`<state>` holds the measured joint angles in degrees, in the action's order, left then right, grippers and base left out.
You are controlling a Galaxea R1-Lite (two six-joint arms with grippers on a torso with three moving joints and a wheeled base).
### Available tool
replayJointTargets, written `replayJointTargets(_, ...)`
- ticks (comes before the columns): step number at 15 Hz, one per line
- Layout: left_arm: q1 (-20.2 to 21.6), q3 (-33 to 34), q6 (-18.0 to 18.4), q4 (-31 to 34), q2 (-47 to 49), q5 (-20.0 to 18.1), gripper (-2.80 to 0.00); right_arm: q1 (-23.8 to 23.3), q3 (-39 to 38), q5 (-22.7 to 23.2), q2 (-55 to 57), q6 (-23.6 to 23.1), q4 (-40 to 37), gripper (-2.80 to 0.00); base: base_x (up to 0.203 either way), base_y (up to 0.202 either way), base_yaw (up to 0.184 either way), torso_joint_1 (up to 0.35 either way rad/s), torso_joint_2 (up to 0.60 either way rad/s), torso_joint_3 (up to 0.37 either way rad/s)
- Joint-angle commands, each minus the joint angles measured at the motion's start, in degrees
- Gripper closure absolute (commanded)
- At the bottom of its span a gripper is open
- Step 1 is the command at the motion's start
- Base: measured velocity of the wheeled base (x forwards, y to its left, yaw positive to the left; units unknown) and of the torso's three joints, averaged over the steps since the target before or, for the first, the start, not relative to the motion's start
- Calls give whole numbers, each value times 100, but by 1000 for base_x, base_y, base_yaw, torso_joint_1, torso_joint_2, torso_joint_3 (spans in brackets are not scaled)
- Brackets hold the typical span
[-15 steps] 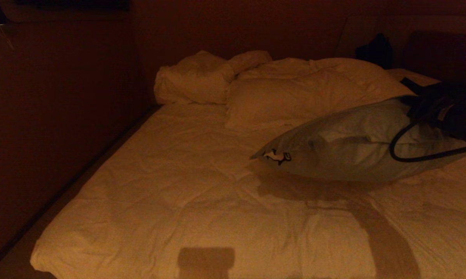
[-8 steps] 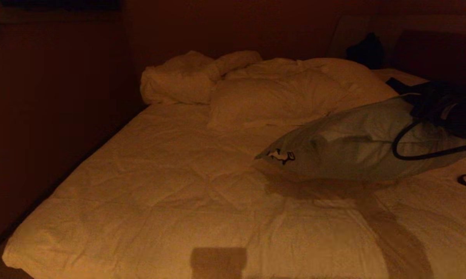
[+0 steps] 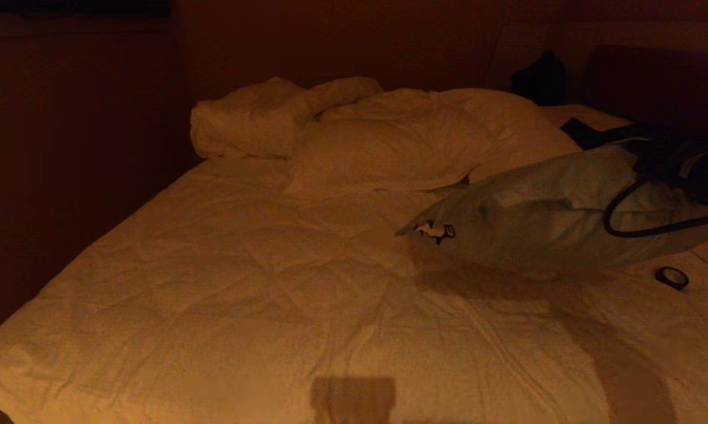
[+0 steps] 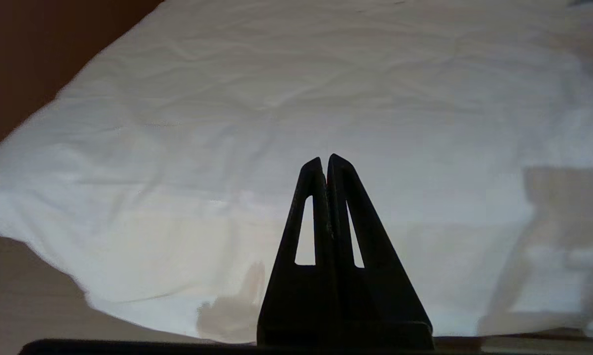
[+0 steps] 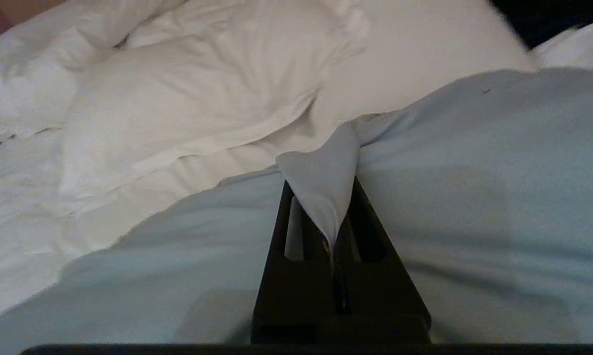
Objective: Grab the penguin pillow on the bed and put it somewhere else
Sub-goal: Move to the head of the bed
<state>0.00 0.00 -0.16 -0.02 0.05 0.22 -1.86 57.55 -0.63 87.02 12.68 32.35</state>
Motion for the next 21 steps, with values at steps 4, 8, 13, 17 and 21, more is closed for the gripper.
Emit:
replayJointTargets(4,9,18,-2,-7,4,4,0,-271,96,2,8,7,17,0,0,-193,-1,4,2,2)
replayJointTargets(8,0,18,-2,-7,4,4,0,-280,125,2,8,7,17,0,0,-193,0,1,2,3)
replayJointTargets(13,0,18,-10,-7,4,4,0,-369,169,-7,17,7,8,0,0,-193,1,2,3,3)
replayJointTargets(17,0,18,-2,-7,4,4,0,-459,226,-60,17,7,8,0,0,-190,2,4,3,2)
replayJointTargets(21,0,18,-11,-7,4,4,0,-774,338,-25,0,7,0,0,0,-62,-1,0,1,2)
